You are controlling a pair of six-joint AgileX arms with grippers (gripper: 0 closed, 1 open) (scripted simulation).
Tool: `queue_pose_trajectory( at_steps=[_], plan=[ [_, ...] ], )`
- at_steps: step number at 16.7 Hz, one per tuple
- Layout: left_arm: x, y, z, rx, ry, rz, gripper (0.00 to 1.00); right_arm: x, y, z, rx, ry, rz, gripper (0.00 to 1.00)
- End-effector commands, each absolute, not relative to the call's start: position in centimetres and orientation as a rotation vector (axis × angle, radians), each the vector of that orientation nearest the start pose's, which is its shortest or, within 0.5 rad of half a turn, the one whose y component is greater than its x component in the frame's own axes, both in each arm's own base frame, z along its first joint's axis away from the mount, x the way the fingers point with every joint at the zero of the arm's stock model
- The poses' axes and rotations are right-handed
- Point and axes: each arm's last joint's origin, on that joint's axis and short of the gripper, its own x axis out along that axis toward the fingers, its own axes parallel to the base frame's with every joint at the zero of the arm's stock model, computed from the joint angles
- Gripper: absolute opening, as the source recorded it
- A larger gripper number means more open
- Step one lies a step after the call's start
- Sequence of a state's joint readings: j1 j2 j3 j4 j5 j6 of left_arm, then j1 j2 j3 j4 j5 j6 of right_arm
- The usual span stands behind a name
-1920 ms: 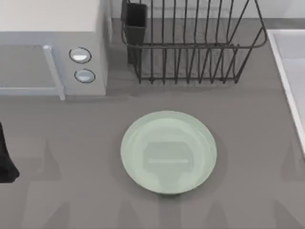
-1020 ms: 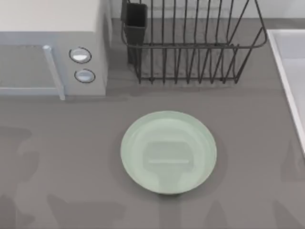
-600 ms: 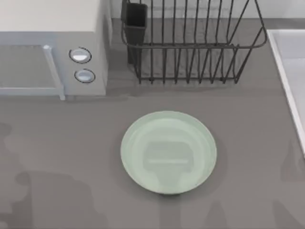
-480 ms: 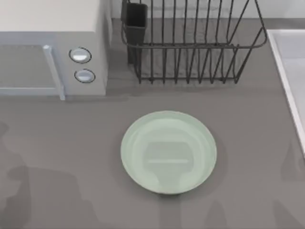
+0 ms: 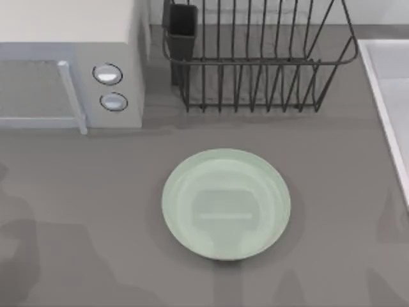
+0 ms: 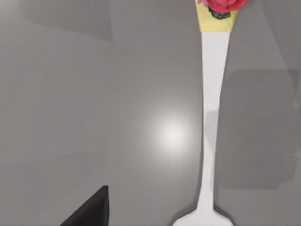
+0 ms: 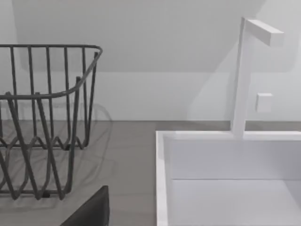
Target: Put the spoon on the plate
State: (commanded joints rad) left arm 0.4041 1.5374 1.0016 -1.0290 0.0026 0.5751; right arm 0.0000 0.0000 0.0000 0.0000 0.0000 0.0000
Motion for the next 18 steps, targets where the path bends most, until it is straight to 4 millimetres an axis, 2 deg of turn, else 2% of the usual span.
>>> queue_pose_trajectory(
  at_steps=[3,8,10,12,15,18],
  plan=[
    [24.0,10.4,17.3,0.131,1.564,-0.134,1.00,10.6,-0.1,16.0,0.000,0.000,0.000,1.00],
    [24.3,10.6,11.6,0.137,1.549,-0.127,1.00,10.6,-0.1,16.0,0.000,0.000,0.000,1.00],
    [24.0,10.5,9.9,0.134,1.556,-0.130,1.00,10.6,-0.1,16.0,0.000,0.000,0.000,1.00],
    [23.8,10.4,9.2,0.132,1.562,-0.132,1.00,10.6,-0.1,16.0,0.000,0.000,0.000,1.00],
    [23.8,10.4,9.2,0.132,1.562,-0.132,1.00,10.6,-0.1,16.0,0.000,0.000,0.000,1.00],
    [23.8,10.4,9.2,0.132,1.562,-0.132,0.77,10.6,-0.1,16.0,0.000,0.000,0.000,1.00]
  ],
)
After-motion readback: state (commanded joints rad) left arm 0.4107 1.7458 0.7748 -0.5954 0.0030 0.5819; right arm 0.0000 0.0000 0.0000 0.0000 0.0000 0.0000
